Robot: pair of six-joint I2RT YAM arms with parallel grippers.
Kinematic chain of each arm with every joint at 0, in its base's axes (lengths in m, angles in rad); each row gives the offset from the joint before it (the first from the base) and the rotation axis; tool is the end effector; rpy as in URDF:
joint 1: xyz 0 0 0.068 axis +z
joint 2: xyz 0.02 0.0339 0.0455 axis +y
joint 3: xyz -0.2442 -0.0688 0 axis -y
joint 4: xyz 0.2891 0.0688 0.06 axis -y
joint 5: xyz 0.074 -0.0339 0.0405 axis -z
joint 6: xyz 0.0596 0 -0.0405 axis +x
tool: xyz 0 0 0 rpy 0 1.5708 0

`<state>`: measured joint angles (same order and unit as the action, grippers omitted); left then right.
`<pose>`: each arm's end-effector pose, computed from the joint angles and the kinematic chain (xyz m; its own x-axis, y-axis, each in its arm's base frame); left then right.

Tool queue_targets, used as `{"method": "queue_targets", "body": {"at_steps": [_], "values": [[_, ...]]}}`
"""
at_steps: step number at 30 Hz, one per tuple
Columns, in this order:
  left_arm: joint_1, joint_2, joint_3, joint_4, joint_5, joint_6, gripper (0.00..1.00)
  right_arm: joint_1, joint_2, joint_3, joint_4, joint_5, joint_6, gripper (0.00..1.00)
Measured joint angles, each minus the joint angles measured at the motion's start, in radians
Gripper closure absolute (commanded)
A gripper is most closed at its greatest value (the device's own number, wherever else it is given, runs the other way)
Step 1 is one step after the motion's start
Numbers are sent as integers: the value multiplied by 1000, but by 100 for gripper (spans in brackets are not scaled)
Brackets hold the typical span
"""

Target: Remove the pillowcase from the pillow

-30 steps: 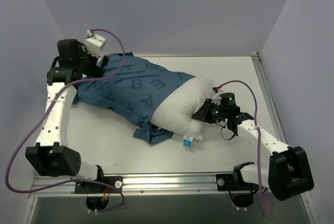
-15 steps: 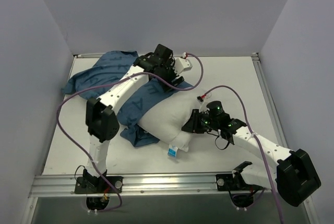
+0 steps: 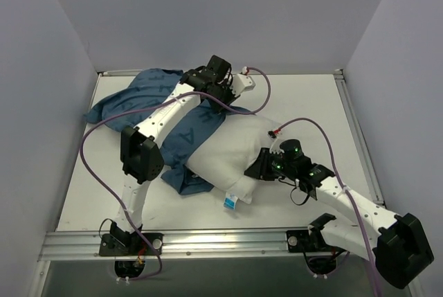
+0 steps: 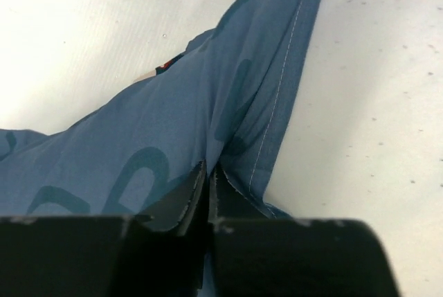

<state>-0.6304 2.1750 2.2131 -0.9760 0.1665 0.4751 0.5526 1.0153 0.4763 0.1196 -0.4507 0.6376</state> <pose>0.4174 -0.3168 0.2784 -0.2771 0.7606 -0.5871 0.8853 0.4396 0.1517 0.2304 0.1726 0.1721 -0.7613 0.1600 -0.6283 -0.4454 0.5751 0.6862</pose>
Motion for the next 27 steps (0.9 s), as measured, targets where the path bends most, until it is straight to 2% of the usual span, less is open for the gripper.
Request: {"method": "queue_targets", "body": {"at_steps": [3,6,13,19,23,25,26,27], "values": [[11,0,7,0,-10,-27,98,0,-51,-13,-36,13,16,100],[36,5,45,10,-52,-71,98,0,-57,-13,-58,18,24,100],[183,202,326,-3,-201,-143,98,-2,-74,24,-132,67,41,100],[335,263,268,2,-199,-159,98,-8,-127,39,-114,132,79,100],[430,250,262,-28,-111,-182,96,-41,-115,39,-87,128,95,100],[465,224,241,-45,-48,-187,80,-56,-94,39,-66,115,98,100],[477,202,212,-43,-22,-183,46,-65,-73,41,-59,105,99,100],[485,169,169,-34,-4,-173,31,-73,-53,44,-60,101,100,100]]}}
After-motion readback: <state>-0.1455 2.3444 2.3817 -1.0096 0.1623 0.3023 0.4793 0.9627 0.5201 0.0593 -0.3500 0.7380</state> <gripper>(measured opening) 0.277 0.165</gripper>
